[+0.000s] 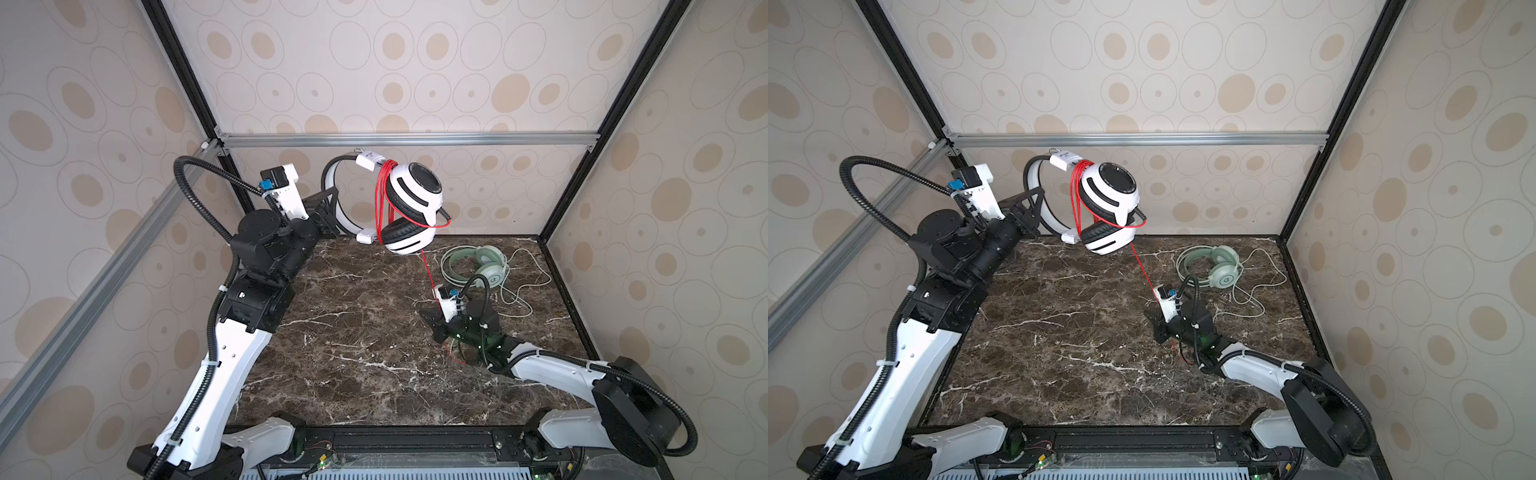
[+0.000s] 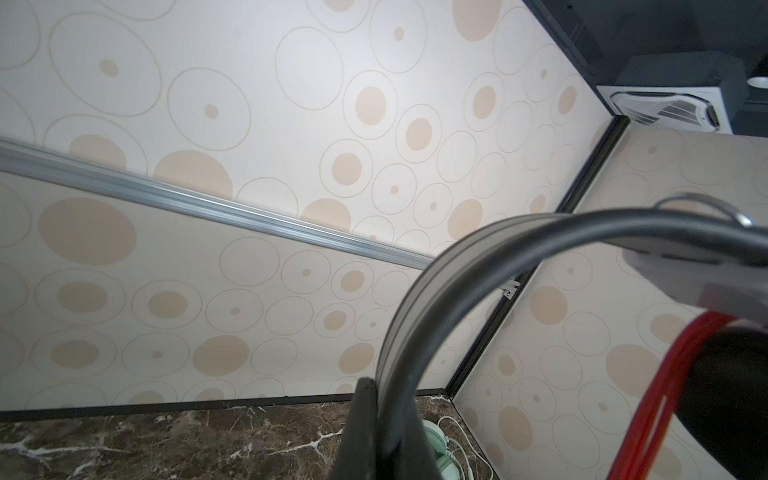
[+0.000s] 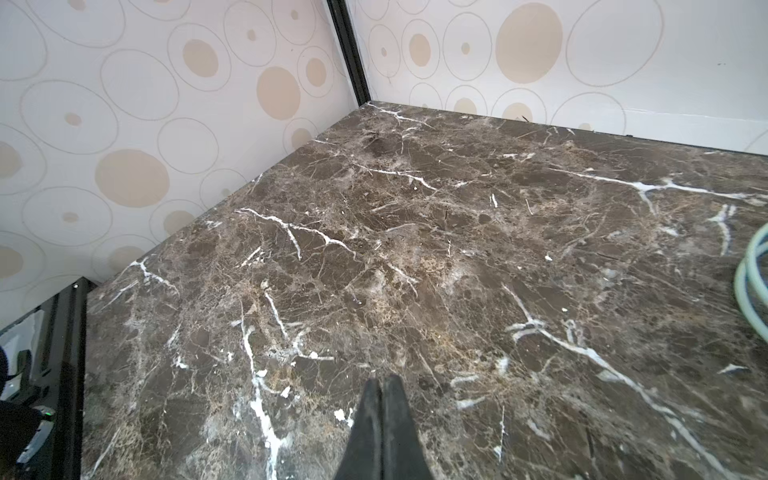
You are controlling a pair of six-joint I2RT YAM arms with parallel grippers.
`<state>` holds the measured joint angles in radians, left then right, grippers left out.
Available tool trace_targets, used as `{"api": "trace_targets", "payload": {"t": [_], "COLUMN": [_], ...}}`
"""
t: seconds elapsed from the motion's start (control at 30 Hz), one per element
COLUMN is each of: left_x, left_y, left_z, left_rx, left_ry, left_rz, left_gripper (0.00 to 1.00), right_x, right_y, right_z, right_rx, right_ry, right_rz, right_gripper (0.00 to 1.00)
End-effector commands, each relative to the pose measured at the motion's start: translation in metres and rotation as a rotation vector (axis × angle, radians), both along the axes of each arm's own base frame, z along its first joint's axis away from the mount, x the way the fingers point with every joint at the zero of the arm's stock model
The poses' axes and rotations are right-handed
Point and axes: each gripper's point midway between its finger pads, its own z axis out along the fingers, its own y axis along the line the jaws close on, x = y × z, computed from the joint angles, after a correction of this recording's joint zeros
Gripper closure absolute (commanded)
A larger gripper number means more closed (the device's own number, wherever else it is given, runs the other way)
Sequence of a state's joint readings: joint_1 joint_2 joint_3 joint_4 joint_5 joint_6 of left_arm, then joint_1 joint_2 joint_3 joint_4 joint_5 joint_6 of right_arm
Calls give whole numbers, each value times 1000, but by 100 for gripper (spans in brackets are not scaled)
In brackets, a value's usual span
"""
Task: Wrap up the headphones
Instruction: 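Draw the red cable down past the earcups with the right gripper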
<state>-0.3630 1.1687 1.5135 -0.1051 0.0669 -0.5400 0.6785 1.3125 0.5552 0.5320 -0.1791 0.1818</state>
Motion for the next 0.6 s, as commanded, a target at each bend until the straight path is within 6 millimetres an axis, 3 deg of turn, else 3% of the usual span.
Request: {"api": "trace_targets", "payload": {"t": [0.0, 0.37, 0.57], "left_x": [-13, 31, 36], "left_y": [22, 14, 11], "left_z": [58, 23, 7], "left_rx": [-210, -243, -273], "left_ry": [-147, -66, -33], "left_rz": [61, 99, 88], "left_gripper": [100, 100, 100], "right_x": [0, -14, -9], "right_y": [-14, 7, 21], "right_z": [-13, -38, -42], "right_rx": [-122, -342, -361], "right_ry": [-23, -75, -74], "right_rz": [-122, -149, -160], "right_gripper": [100, 100, 100]}}
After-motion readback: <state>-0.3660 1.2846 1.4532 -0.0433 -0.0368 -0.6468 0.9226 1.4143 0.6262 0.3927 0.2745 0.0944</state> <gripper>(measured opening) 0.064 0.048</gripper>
